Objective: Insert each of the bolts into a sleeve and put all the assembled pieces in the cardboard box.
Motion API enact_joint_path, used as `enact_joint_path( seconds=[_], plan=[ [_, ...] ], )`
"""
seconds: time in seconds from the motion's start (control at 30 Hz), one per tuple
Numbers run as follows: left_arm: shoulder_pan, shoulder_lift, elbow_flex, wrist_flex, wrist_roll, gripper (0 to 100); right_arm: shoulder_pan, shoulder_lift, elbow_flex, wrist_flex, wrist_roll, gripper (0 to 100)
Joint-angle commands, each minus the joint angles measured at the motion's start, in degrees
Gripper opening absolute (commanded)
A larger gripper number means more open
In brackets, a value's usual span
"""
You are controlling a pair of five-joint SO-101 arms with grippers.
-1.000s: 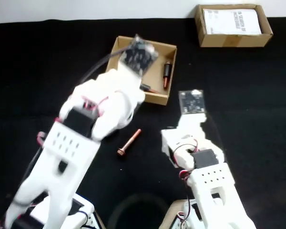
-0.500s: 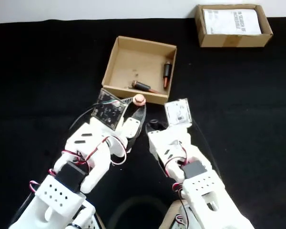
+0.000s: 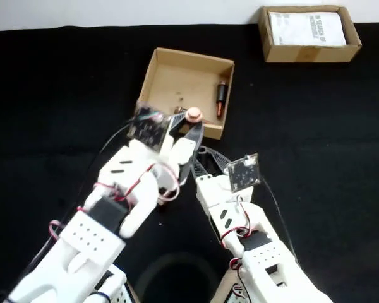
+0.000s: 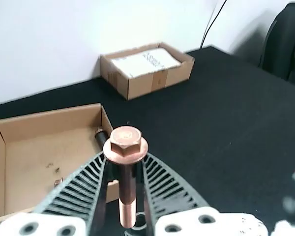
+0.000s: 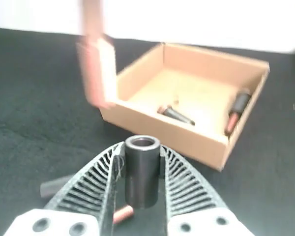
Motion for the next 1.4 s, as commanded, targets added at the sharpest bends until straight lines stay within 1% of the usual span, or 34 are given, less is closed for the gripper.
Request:
enact_joint_path(
  seconds=[0.0, 0.1, 0.2, 0.4, 0.57, 1.13, 1.37],
  plan=[
    [0.84, 5.23, -5.85, -1.41, 2.02, 1, -1.54, -1.36, 2.24, -2.07, 2.29, 0.8],
    [0.48, 8.4, -8.13, -1.14, 6.51, 1, -2.86, -1.36, 1.98, -2.07, 2.11, 0.8],
    [0.75, 10.07, -9.8, -1.05, 8.0, 1, -2.77, -1.36, 1.89, -2.07, 2.11, 0.8],
    [0.48, 10.51, -9.63, -0.62, 7.91, 1, -2.68, -1.36, 2.15, -2.07, 2.2, 0.8],
    [0.4, 10.24, -9.63, 4.04, 7.82, 1, -2.59, -1.36, 2.15, -2.07, 2.2, 0.8],
    [-0.22, 10.59, -8.66, 3.96, 7.74, 1, -2.51, -1.36, 2.15, -1.98, 2.2, 0.8],
    [-0.22, 10.59, -6.55, 3.87, 7.74, 1, -0.66, -1.36, 1.63, -1.98, 2.29, 0.8]
  ],
)
